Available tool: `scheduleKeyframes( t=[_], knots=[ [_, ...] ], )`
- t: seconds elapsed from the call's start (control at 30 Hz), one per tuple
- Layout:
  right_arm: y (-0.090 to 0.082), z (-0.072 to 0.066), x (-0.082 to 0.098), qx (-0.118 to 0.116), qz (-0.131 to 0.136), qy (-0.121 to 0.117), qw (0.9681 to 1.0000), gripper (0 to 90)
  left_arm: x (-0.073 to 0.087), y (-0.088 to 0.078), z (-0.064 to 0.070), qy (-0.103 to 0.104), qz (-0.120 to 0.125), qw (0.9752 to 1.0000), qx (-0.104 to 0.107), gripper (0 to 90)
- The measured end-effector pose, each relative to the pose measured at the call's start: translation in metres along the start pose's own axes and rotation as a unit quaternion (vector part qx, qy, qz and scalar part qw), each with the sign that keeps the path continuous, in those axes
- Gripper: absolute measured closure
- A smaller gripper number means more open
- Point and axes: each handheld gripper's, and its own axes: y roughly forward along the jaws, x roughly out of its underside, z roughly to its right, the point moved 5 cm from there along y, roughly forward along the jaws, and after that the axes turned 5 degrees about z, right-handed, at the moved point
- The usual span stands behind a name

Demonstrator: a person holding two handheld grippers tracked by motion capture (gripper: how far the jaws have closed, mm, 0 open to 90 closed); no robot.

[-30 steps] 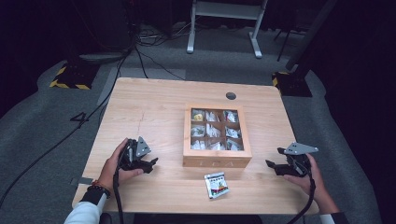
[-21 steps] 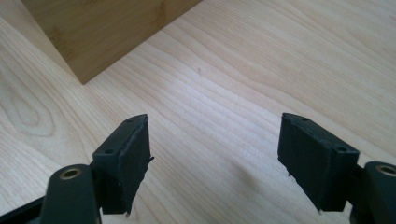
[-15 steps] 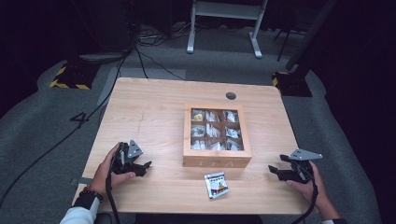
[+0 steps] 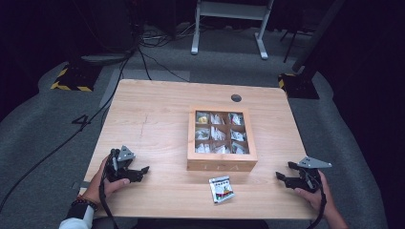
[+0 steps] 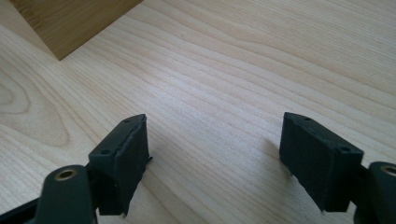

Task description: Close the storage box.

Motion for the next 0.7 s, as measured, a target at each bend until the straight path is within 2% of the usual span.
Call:
scheduleKeyframes(
  t=[0.7],
  knots=[
    [0.0009,-0.0004,-0.0004,0.004,0.000,0.002,1.0000,22.9,0.0003,-0.0002,0.0005,-0.003,-0.001,1.0000,0.000,16.8]
  ],
)
